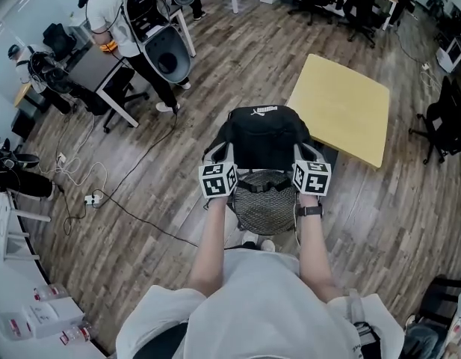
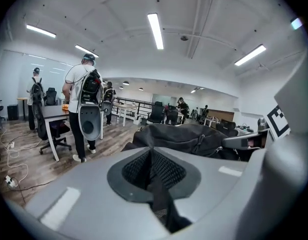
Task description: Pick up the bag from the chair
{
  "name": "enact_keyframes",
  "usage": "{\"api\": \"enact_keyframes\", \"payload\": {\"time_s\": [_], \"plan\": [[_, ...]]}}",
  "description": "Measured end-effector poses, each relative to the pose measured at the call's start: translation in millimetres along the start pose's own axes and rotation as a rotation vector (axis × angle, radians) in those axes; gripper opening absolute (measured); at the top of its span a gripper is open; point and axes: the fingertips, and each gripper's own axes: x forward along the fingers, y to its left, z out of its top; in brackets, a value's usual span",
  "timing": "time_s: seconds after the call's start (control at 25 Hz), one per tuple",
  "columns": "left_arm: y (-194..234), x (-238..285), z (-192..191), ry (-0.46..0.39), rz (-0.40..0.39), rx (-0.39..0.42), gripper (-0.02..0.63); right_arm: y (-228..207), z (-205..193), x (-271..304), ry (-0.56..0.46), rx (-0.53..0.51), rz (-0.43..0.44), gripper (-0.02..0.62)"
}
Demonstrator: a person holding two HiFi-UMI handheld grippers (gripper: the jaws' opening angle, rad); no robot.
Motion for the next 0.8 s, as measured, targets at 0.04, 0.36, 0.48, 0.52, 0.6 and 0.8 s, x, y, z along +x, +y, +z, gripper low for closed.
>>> {"api": "enact_keyframes", "payload": {"time_s": [0.04, 0.36, 0.48, 0.52, 0.6, 0.8], "plan": [[-2.8, -0.6, 9.5, -0.018, -0.003, 0.008, 0.026, -0.4, 11.0, -3.1, -0.022, -0.006, -0.002, 0.037], [-24.9, -5.2, 73.8, -0.149, -0.023, 0.058, 0.025, -5.2, 85.9, -27.0, -0.182, -0.051, -0.033, 0.037], [-27.4, -8.3, 96.6, -0.202, -0.032, 0.06, 0.025, -3.7, 108.8, -34.7, -0.234, -0.057, -0.036, 0.037], [-27.6, -10.2, 103.2, -0.218, -0.033, 0.06, 0.025, -2.3, 115.4, -38.1, -0.251, -0.055, -0.035, 0.037], [-28.8, -15.1, 117.6, -0.251, -0.036, 0.061, 0.025, 1.2, 129.7, -46.3, -0.286, -0.063, -0.038, 0.037], [-36.3, -31.8, 156.2, -0.341, -0.038, 0.096, 0.025, 13.1, 165.8, -67.8, -0.381, -0.112, -0.05, 0.037]]}}
